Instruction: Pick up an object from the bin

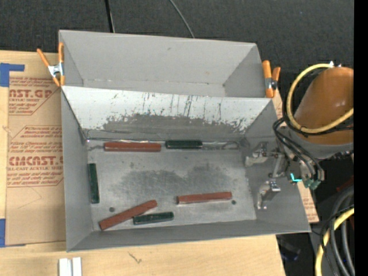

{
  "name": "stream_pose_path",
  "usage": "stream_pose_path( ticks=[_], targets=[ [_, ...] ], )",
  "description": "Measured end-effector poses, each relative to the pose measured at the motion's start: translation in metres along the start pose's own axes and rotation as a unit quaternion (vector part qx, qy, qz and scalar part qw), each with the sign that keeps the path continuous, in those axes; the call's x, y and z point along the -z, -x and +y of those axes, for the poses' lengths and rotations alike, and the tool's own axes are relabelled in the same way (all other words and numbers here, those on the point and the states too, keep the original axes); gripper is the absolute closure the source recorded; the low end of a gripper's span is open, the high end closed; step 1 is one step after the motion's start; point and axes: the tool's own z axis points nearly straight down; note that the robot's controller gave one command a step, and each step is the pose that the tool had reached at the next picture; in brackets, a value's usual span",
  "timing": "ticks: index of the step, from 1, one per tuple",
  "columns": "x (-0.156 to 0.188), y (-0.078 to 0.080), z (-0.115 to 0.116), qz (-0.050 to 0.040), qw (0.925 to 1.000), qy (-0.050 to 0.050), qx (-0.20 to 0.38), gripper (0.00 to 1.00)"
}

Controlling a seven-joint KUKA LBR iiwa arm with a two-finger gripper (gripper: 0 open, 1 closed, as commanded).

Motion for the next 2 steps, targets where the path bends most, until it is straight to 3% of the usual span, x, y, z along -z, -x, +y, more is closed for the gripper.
stream_pose_path(
  ticks=[1, 2],
  targets=[
    [0.004, 0.002, 0.001, -0.0040, 1.0000, -0.001, 0.001, 0.00],
    [-0.071, 0.004, 0.030, -0.0064, 1.0000, -0.001, -0.005, 0.00]
  ],
)
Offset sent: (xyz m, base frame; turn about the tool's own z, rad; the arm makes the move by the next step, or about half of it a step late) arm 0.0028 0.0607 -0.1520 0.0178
